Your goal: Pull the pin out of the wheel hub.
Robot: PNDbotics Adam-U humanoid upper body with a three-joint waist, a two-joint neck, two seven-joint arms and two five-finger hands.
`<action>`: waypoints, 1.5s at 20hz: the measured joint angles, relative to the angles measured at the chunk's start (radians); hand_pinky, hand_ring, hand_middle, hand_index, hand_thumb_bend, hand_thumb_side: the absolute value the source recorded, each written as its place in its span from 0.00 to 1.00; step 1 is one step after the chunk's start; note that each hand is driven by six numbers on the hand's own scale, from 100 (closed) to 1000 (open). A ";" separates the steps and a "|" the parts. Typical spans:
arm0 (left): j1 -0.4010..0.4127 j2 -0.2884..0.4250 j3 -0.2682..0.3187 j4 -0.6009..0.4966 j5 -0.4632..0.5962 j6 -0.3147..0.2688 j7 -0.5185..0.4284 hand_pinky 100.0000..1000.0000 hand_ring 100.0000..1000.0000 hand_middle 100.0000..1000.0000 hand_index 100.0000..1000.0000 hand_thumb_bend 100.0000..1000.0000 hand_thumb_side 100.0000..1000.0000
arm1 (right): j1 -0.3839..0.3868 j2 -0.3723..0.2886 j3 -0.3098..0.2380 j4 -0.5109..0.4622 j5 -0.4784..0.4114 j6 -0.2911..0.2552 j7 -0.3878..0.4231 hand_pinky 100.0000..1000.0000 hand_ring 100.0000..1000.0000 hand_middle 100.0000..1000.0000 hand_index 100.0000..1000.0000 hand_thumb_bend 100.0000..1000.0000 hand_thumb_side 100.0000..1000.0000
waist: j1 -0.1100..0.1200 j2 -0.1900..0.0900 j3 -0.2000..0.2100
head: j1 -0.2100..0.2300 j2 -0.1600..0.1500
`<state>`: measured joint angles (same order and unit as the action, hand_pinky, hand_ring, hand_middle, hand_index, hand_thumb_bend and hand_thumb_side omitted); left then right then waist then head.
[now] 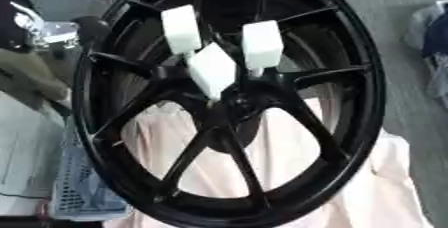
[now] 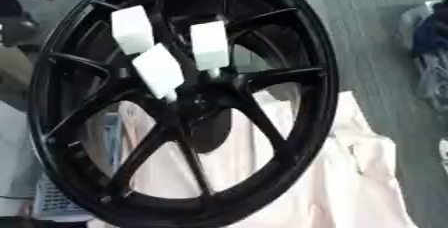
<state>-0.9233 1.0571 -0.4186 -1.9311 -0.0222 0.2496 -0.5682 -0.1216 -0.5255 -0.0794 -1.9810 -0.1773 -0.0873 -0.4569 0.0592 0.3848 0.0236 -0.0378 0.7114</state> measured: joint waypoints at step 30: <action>-0.144 -0.195 -0.104 0.209 -0.097 0.124 -0.127 0.94 0.90 0.76 0.88 0.43 0.50 | -0.019 0.002 0.012 0.000 -0.010 0.003 0.003 0.75 0.75 0.77 0.76 0.00 0.70 | 0.013 0.012 -0.025 | 0.013 -0.003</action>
<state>-1.0668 0.8616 -0.5227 -1.7216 -0.1191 0.3734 -0.6947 -0.1402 -0.5231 -0.0677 -1.9810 -0.1877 -0.0845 -0.4537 0.0717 0.3963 -0.0016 -0.0245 0.7087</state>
